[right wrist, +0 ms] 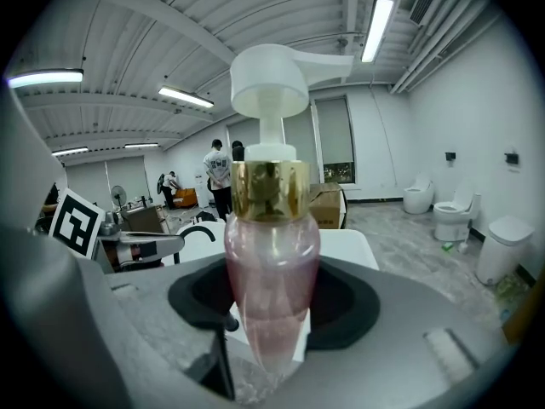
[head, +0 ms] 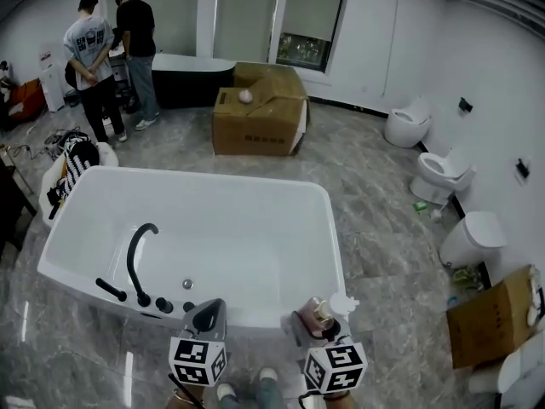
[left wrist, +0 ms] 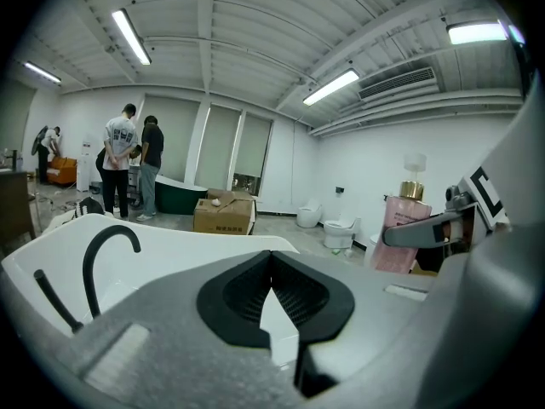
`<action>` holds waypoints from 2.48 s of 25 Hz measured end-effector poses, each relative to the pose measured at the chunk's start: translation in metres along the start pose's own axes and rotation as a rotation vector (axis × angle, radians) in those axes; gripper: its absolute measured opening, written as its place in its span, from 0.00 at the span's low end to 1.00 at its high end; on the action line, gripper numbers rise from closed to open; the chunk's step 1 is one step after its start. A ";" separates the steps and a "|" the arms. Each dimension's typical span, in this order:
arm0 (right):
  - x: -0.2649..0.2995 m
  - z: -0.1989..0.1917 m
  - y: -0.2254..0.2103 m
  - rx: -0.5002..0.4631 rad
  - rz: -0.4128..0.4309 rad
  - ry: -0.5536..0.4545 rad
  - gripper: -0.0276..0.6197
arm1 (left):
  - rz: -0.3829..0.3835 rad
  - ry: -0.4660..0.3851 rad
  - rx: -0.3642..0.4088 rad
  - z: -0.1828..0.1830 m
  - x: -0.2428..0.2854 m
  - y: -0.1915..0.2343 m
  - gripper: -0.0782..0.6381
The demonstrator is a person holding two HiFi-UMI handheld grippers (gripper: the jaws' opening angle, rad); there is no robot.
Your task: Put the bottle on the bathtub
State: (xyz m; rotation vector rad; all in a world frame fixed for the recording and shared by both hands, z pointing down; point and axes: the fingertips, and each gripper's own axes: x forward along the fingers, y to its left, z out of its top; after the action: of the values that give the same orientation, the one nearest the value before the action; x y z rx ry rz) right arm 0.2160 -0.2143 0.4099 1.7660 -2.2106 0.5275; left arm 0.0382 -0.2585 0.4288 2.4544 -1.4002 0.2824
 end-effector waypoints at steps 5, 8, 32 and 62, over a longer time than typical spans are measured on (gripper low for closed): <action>0.013 -0.027 -0.001 0.022 0.010 0.041 0.39 | 0.005 0.051 -0.013 -0.025 0.007 0.004 0.10; 0.021 -0.044 -0.002 0.025 0.007 0.071 0.39 | 0.012 0.078 -0.020 -0.039 0.008 0.007 0.10; 0.066 -0.130 -0.018 -0.013 -0.018 0.174 0.39 | 0.054 0.222 -0.115 -0.157 0.024 0.030 0.10; 0.133 -0.162 0.023 -0.068 0.103 0.227 0.39 | 0.119 0.237 -0.189 -0.209 0.024 0.060 0.10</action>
State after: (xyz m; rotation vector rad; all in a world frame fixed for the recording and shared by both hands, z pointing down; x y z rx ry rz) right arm 0.1600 -0.2562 0.6091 1.4851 -2.1411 0.6337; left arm -0.0065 -0.2328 0.6413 2.1134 -1.4024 0.4310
